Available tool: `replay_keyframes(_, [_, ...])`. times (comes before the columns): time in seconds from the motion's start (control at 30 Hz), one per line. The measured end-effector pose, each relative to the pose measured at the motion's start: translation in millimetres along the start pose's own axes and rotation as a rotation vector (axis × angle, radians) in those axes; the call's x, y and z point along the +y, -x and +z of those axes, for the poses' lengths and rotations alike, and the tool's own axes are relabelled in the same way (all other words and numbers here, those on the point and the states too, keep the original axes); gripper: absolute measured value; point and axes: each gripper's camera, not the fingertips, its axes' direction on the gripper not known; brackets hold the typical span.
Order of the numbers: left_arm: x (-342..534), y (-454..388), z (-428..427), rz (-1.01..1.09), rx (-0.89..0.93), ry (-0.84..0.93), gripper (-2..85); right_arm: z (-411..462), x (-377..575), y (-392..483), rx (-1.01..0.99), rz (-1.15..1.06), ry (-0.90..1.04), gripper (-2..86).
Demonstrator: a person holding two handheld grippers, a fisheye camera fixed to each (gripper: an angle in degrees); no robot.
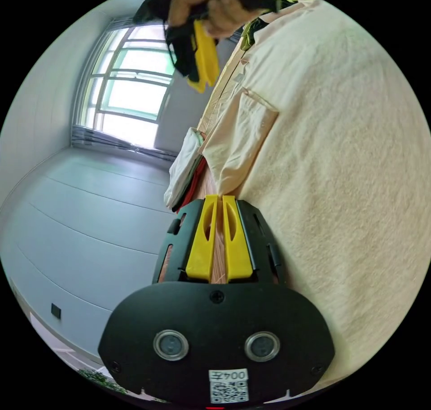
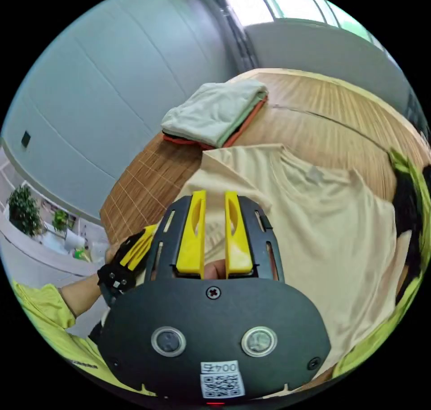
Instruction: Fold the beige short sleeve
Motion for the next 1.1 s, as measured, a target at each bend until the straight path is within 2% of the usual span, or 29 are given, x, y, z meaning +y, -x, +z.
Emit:
replay_keyframes(0.07, [1, 1, -2, -0.01, 0.003, -0.004, 1.2, 31, -51, 27, 0.068, -0.134, 0.087, 8.1])
replay_keyframes(0.23, [3, 0, -9, -0.035, -0.022, -0.023, 0.8, 94, -113, 63, 0.161, -0.266, 0.246, 8.2])
replay_keyframes(0.33, [3, -1, -15, -0.05, -0.044, -0.039, 0.8, 128, -133, 59, 0.222, -0.217, 0.325, 1.8])
replay_keyframes(0.4, [3, -2, -17, -0.059, -0.059, -0.043, 0.9, 139, -143, 52, 0.235, -0.16, 0.308, 0.4])
replay_keyframes(0.47, [2, -2, -19, -0.066, -0.072, -0.047, 0.9, 143, -155, 28, 0.148, 0.047, 0.258, -0.1])
replay_keyframes(0.6, [-3, 0, -23, -0.073, -0.082, -0.051, 1.0, 137, -158, 3, 0.01, 0.185, 0.216, 0.7])
replay_keyframes(0.7, [-7, 1, -25, -0.074, -0.085, -0.051, 1.0, 89, -145, -16, -0.121, 0.242, 0.073, 2.9])
replay_keyframes(0.77, [-11, 3, -25, -0.074, -0.089, -0.05, 1.0, 30, -112, -28, -0.204, 0.269, -0.11, 2.9])
replay_keyframes(0.8, [-13, 3, -26, -0.07, -0.088, -0.047, 1.1, 19, -101, -28, -0.208, 0.26, -0.127, 2.7])
replay_keyframes(0.97, [-31, 14, -23, 0.005, -0.024, 0.0, 1.7, -21, 7, 2, -0.127, 0.196, -0.03, 4.4])
replay_keyframes(1.1, [-47, 21, -29, 0.192, -0.042, 0.074, 3.3, -21, 54, 35, -0.126, 0.138, 0.032, 6.0])
